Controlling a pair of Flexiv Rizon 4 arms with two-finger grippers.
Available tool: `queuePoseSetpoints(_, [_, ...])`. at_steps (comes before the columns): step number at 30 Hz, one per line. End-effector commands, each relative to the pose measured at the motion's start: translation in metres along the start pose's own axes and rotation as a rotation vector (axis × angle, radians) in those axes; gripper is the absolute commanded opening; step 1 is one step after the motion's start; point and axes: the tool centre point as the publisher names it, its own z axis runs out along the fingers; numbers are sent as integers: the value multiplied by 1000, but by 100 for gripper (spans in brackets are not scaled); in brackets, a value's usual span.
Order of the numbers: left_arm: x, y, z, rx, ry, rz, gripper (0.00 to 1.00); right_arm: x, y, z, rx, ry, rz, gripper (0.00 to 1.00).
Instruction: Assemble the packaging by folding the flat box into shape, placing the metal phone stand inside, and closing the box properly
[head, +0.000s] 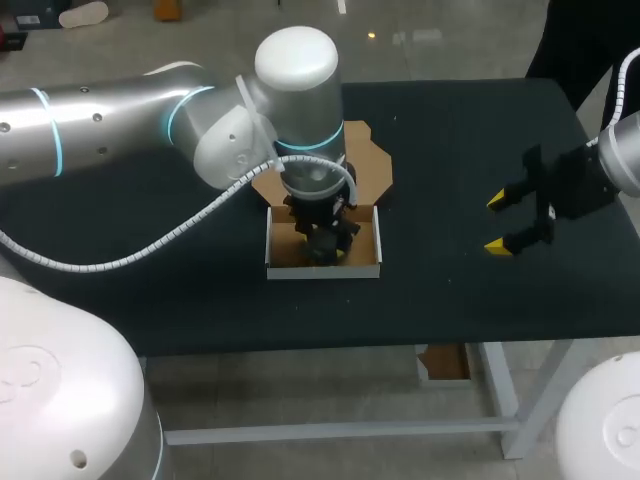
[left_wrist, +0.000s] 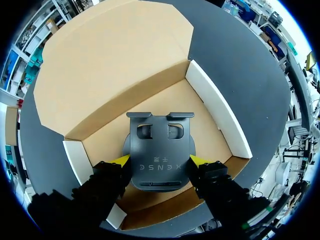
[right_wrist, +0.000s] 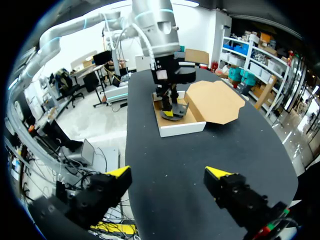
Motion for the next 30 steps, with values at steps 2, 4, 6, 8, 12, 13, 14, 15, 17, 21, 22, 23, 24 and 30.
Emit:
queuePoseSetpoints(2, [0, -7, 7, -11, -8, -12, 0, 0, 0, -1, -4, 2, -1, 100])
queuePoseSetpoints(4, [-1, -9, 9, -16, -10, -21, 0, 0, 0, -1, -4, 2, -1, 100])
queuePoseSetpoints(6, [-1, -9, 9, -17, -11, -22, 0, 0, 0, -1, -4, 2, -1, 100])
queuePoseSetpoints(8, [-2, -10, 10, -17, -13, -24, 0, 0, 0, -1, -4, 2, -1, 100])
queuePoseSetpoints(12, [-6, -13, 12, -17, -17, -47, 0, 0, 0, -1, -4, 2, -1, 100])
queuePoseSetpoints(13, [-6, -14, 12, -17, -17, -47, 0, 0, 0, -1, -4, 2, -1, 100])
queuePoseSetpoints(14, [-7, -14, 12, -18, -18, -48, 0, 0, 0, -1, -4, 2, -1, 100])
queuePoseSetpoints(15, [-7, -14, 13, -19, -19, -49, 0, 0, 0, -1, -4, 2, -1, 100])
queuePoseSetpoints(17, [-8, -14, 14, -20, -23, -50, 8, 0, 0, -1, -4, 2, -1, 100])
queuePoseSetpoints(21, [-9, -14, 16, -24, -24, -55, 76, 0, 0, -1, -4, 2, -1, 100])
queuePoseSetpoints(22, [-9, -14, 16, -24, -23, -55, 89, 0, 0, -1, -4, 2, -1, 100])
queuePoseSetpoints(23, [-9, -14, 17, -24, -23, -56, 100, 0, 0, -1, -4, 2, -1, 100])
queuePoseSetpoints(24, [-9, -13, 17, -25, -22, -58, 100, 0, 0, -1, -4, 2, -1, 100])
queuePoseSetpoints(30, [-12, -11, 7, -15, -11, -91, 100, 0, 0, -1, -4, 2, -1, 100])
